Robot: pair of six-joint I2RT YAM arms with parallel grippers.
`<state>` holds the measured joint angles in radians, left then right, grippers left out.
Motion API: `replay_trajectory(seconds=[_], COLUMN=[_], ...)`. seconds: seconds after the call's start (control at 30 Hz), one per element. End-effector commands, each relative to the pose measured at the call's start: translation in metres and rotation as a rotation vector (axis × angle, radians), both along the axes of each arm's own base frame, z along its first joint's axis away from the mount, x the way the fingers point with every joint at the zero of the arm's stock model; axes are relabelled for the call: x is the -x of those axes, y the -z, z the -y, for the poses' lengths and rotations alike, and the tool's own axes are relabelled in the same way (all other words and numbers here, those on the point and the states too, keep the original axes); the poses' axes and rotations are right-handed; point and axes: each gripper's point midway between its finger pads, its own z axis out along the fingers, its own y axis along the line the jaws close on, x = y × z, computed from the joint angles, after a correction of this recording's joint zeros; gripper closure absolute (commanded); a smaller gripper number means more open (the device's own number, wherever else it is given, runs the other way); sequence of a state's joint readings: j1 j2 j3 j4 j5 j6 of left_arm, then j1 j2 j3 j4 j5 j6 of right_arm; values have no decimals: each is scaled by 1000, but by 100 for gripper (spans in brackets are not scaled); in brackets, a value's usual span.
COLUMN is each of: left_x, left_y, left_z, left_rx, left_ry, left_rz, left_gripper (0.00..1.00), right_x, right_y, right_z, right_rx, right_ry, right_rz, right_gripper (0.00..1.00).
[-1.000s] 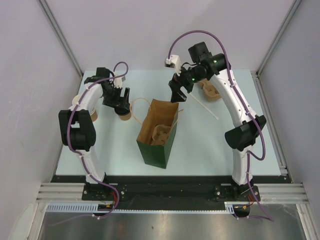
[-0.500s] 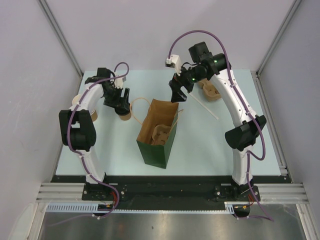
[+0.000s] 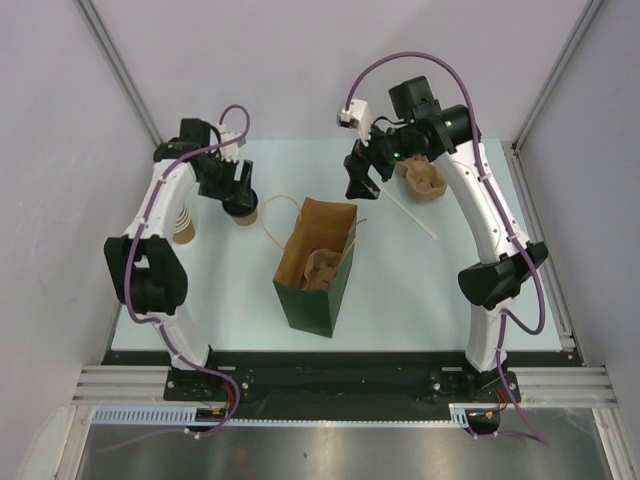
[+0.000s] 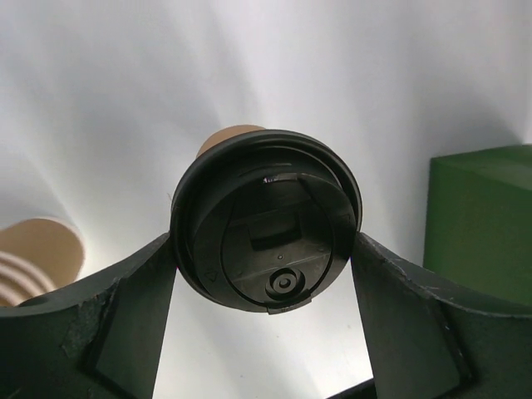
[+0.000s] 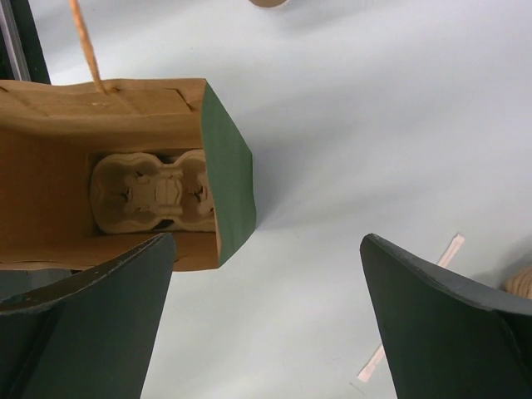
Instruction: Pack the takeout coffee
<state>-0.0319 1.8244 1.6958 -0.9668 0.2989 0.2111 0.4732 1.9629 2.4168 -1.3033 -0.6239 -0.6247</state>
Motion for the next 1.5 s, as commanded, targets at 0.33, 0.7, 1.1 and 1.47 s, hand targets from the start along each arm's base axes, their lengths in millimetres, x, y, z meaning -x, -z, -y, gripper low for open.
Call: replay_trajectory(seconds=[0.33,0.7,1.1,1.47], left_x=[45,140,209,187], left_y=[-245,-313,-227,-159], left_z=[49,113,176,190], left_rx=[292,397,215,66], left_ry=[223,593,902,832], left_rz=[483,660,506,421], left_gripper=[95,100,100,100], right_x=[1,0,11,24], right_y=[-35,-38,-12,15], right_z=[1,3,-16,-33], right_rx=[-79,-93,-32,-29], right_ry=[51,72,-12,-60], right_rz=[57,45,42,-65], right_gripper=[0,0,1,22])
